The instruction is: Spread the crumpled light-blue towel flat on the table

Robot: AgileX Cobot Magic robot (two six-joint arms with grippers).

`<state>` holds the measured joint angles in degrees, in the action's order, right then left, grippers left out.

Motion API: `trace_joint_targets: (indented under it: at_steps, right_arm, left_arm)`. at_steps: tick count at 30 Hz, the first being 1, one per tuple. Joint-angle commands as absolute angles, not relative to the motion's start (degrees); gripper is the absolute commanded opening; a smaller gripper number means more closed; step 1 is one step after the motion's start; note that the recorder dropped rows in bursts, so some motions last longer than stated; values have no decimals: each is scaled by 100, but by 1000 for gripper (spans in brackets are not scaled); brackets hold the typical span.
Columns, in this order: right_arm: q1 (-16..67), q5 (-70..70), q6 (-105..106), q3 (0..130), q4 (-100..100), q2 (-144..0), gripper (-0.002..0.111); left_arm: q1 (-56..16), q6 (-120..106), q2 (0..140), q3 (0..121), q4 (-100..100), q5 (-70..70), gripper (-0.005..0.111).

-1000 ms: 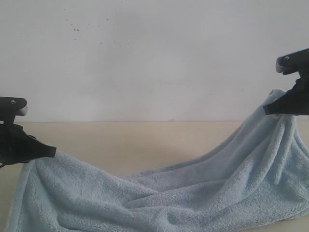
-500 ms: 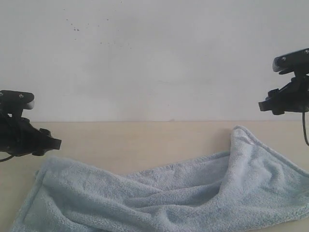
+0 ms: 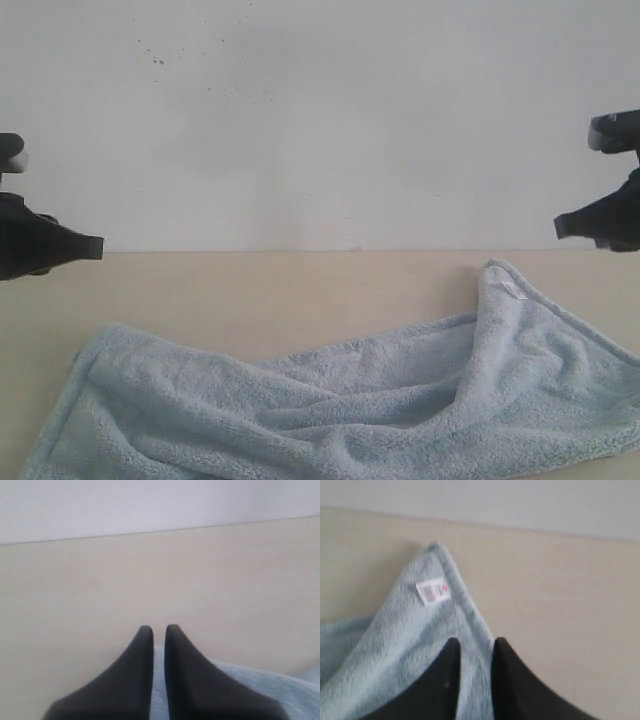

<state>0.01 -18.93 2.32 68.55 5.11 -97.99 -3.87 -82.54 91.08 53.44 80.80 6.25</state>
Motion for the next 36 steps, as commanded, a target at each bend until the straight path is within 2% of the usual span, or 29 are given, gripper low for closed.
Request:
trace_joint_targets:
  at_steps: [1,5,8,13,17,24,31,36]
  right_arm:
    - [-16,-2954,181,6692,296,-9799,0]
    - [-4,-3152,210,6022,36,-9392,0]
    - [-4,-2775,210,5337,61,-8812,0]
    - [-4,-2191,210,4361,65,-8113,0]
    - [-4,-2405,250,4128,-208,-8324,0]
    - [-4,-3059,774,4651,-762,-9149,0]
    - [-16,-4059,1251,5569,-875,-9600,0]
    - [-16,-4579,2147,6280,-1892,-10134,0]
  left_arm:
    - [-391,-8204,8408,4812,7839,1948,4]
    - [-391,-8190,7902,4291,7683,2340,4]
    - [-403,-8113,7598,3855,7683,2267,4]
    - [-837,-7529,7091,3300,6775,894,4]
    - [-1195,-7407,6987,2974,6536,45,4]
    - [-1828,-8440,7058,2943,5772,1319,4]
    - [-2125,-9547,7803,2801,5605,1338,4]
    - [-2125,-9524,8403,2801,5763,822,4]
